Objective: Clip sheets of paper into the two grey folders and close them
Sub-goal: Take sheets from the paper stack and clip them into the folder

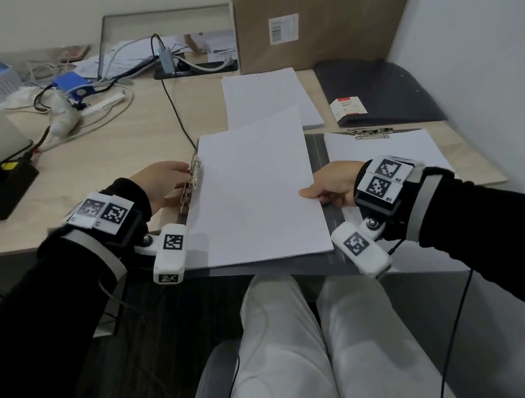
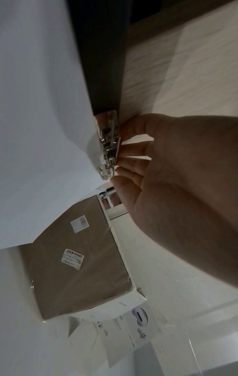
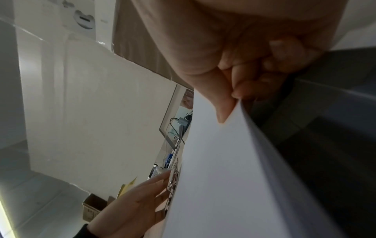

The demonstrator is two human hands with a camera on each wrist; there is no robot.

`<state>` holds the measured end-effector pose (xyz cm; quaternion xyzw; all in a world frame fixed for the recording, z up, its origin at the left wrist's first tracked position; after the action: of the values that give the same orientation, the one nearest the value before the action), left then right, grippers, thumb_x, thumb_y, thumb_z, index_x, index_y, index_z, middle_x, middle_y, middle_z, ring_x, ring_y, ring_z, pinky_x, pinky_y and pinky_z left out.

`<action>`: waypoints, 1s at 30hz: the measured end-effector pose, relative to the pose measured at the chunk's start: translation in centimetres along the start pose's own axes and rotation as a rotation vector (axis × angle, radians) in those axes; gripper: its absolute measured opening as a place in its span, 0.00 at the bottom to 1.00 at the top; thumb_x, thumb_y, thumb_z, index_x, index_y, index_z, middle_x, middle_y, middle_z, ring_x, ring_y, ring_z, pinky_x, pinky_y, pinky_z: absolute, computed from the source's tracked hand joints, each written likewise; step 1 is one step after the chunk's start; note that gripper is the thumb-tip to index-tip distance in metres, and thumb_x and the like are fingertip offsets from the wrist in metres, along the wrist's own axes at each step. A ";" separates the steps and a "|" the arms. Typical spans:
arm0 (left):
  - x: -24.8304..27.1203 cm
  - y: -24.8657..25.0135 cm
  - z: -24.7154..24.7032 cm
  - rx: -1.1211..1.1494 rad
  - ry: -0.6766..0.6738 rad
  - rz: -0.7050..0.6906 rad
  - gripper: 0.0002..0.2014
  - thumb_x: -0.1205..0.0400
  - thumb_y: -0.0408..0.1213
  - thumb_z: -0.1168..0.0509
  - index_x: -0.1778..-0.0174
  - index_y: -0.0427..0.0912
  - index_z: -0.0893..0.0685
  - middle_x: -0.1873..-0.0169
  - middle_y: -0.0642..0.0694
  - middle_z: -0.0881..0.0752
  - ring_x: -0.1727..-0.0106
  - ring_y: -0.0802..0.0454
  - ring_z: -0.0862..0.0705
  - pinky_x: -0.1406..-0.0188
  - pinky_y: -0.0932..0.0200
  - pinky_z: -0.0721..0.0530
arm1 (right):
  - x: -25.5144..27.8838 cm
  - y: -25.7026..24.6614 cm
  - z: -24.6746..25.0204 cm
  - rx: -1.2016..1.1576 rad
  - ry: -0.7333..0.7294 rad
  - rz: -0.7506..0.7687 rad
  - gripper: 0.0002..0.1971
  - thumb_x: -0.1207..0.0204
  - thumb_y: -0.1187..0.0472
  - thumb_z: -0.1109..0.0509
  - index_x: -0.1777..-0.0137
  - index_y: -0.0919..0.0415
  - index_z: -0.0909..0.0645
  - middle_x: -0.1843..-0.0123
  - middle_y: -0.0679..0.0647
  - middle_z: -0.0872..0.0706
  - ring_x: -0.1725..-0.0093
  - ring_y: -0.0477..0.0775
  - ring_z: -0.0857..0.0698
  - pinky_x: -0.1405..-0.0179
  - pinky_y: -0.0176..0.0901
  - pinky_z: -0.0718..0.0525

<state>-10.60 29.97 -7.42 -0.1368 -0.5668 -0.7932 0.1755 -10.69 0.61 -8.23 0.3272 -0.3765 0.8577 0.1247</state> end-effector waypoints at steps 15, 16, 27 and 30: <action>0.5 -0.1 -0.2 -0.043 -0.046 -0.040 0.18 0.18 0.28 0.42 0.32 0.40 0.21 0.50 0.50 0.18 0.55 0.59 0.21 0.61 0.64 0.24 | 2.9 -1.5 -0.8 0.441 0.084 0.126 0.17 0.23 0.52 0.32 0.68 0.61 0.29 0.70 0.52 0.22 0.69 0.51 0.25 0.71 0.38 0.30; 0.5 -0.1 -0.1 -0.040 -0.044 -0.039 0.18 0.18 0.28 0.42 0.32 0.40 0.21 0.50 0.50 0.18 0.55 0.60 0.21 0.61 0.64 0.24 | 3.0 -1.4 -0.8 0.460 0.087 0.128 0.18 0.23 0.51 0.32 0.69 0.60 0.29 0.70 0.53 0.22 0.68 0.52 0.25 0.69 0.39 0.29; 1.0 0.1 -0.5 -0.021 -0.043 -0.046 0.14 0.18 0.26 0.42 0.41 0.44 0.19 0.57 0.51 0.18 0.58 0.58 0.21 0.62 0.64 0.24 | 2.8 -1.2 -0.8 0.600 0.059 0.161 0.22 0.24 0.45 0.33 0.73 0.60 0.27 0.72 0.51 0.20 0.76 0.49 0.27 0.74 0.36 0.28; 1.0 0.1 -0.5 -0.024 -0.039 -0.040 0.14 0.18 0.27 0.42 0.41 0.45 0.19 0.57 0.51 0.18 0.58 0.59 0.21 0.61 0.64 0.24 | 2.7 -1.2 -0.6 0.604 0.038 0.159 0.22 0.24 0.43 0.34 0.71 0.59 0.28 0.72 0.50 0.20 0.76 0.49 0.27 0.74 0.36 0.29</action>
<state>-11.45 29.32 -7.12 -0.1428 -0.5631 -0.8006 0.1470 -12.50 1.79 -6.12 0.3026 -0.1267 0.9439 -0.0386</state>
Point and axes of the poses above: each hand's wrist, its own x-axis away from the middle knuckle, its own z-axis out of the back of the hand, y = z × x, the point moved 2 cm from there along -x, towards the middle knuckle
